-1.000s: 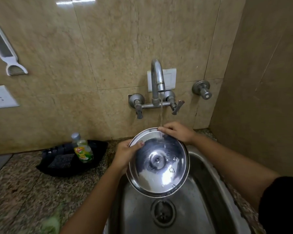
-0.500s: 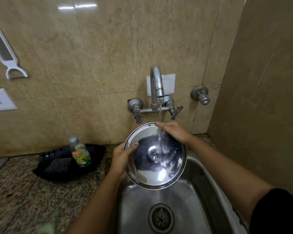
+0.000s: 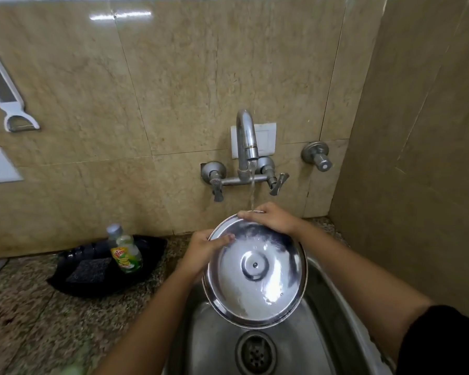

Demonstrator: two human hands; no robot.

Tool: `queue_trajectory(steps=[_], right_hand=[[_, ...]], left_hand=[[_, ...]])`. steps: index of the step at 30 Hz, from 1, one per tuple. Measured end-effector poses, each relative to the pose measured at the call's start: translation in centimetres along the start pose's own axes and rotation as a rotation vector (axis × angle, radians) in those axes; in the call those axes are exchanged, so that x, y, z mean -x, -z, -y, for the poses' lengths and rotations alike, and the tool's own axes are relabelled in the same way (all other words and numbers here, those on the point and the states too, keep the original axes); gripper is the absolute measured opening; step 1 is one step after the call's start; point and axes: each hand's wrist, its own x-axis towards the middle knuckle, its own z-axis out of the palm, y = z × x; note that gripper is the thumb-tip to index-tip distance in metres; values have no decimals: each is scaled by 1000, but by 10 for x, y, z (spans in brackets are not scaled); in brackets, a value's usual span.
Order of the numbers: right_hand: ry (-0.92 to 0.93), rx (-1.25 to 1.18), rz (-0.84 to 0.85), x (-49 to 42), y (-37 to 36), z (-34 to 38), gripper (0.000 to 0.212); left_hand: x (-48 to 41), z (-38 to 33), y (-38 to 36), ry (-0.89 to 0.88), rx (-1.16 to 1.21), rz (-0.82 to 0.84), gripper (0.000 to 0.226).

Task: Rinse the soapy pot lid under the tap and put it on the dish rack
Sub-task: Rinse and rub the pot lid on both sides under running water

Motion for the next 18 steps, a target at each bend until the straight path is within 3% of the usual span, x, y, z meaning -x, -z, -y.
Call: queue_trajectory(steps=[4,9,12,15,18], right_hand=[[152,235,59,-11,-14,21,50],[35,-105,-169,2,4,1,44],[30,-1,-16,4,-4,12,45],[98,223,155,-7,-23,25,47],[51,136,57,-8,-11,23,47]], left_hand=[[-1,-4,-4,-29,-77,46,6],[10,0,1,-39,88,-139,6],[1,-5,6,59,-20,40,17],[-5,-18,-1,56,-231,218,49],[-4,-14,-1,41,-85,98,32]])
